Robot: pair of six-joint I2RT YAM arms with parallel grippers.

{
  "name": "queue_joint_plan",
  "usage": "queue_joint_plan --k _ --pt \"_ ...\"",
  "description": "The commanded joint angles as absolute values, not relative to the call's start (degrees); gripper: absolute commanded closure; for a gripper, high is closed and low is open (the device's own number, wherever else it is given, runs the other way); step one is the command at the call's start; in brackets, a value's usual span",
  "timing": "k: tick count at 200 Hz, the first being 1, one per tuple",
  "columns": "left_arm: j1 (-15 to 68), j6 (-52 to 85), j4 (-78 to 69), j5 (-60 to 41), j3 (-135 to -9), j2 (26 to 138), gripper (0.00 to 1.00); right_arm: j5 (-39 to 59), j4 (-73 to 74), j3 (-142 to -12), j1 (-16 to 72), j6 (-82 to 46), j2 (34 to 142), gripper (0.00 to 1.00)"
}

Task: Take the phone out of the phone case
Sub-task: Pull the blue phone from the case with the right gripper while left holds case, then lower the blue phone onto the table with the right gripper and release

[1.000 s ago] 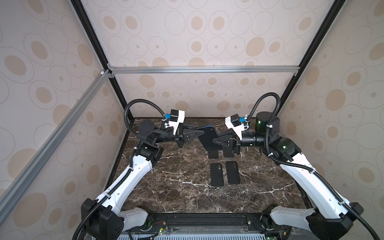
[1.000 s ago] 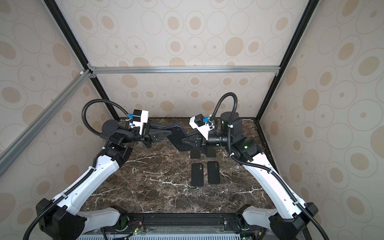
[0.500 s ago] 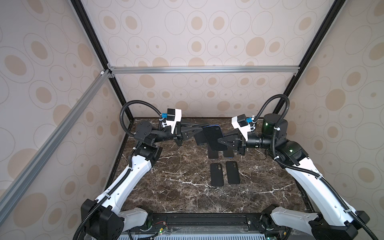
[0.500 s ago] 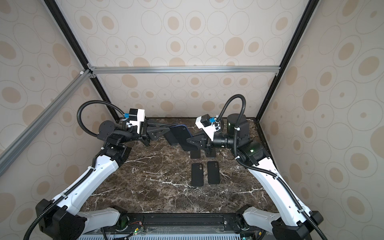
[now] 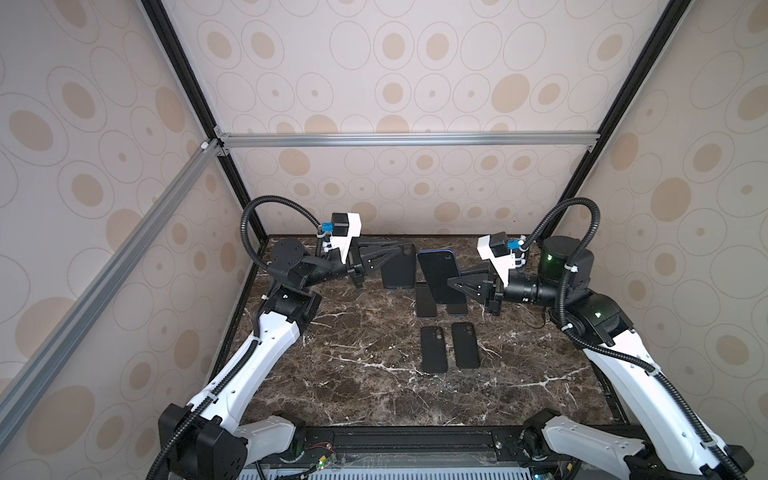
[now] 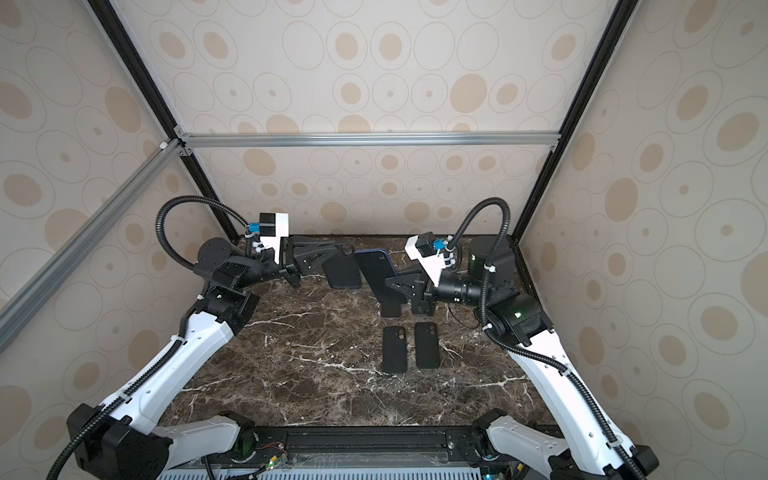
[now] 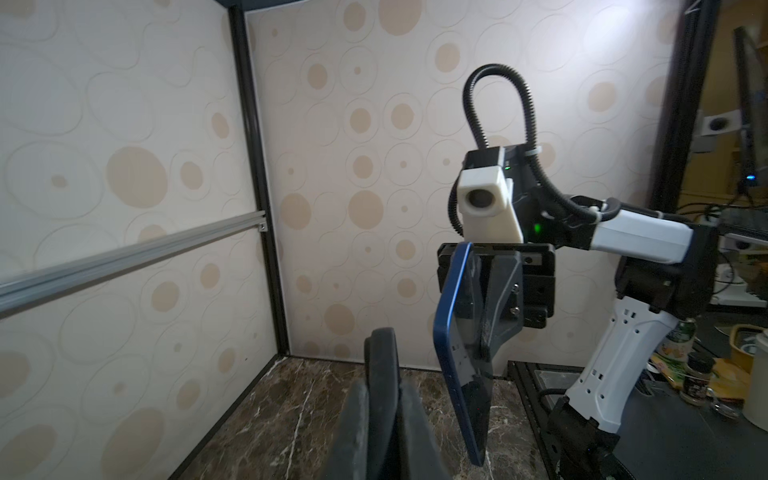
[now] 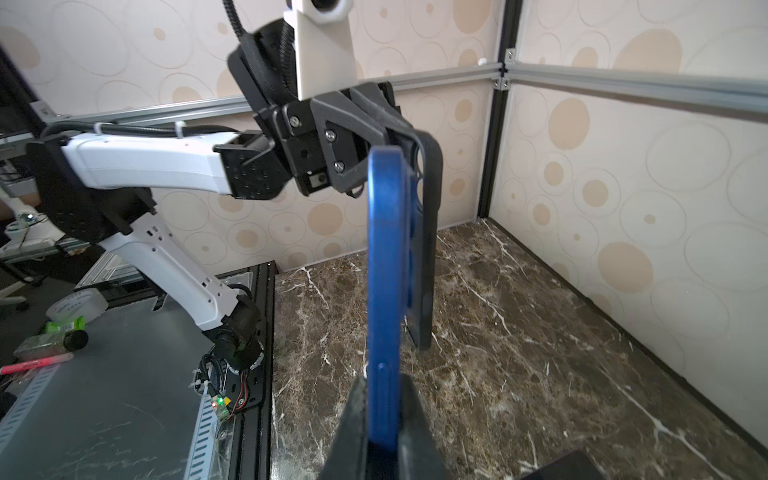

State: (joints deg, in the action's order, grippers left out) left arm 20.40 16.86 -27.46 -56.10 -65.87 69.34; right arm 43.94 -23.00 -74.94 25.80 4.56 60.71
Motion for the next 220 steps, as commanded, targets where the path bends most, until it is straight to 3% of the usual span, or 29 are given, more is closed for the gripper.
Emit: queue_joint_plan --k 1,20,60,149,220 --pt "19.7 8.2 -9.8 -38.4 -70.8 69.0 0.96 34.8 -20.6 -71.5 25.4 -4.7 61.2 1.00" --pt "18.9 8.3 -2.1 -27.7 -72.5 70.7 1.00 32.8 -18.0 -67.5 25.5 -13.2 63.5 1.00" --pt "17.3 10.2 1.8 -20.6 -70.6 71.3 1.00 28.1 -7.3 -59.7 27.4 -30.9 71.1 1.00" --pt "10.5 15.3 9.6 -22.3 -66.9 71.7 1.00 32.9 -1.3 -75.6 27.8 -45.3 106.5 1.00" --pt "9.1 15.7 9.5 -25.3 -64.8 70.4 1.00 36.5 5.0 -81.2 27.7 -49.6 120.0 1.00"
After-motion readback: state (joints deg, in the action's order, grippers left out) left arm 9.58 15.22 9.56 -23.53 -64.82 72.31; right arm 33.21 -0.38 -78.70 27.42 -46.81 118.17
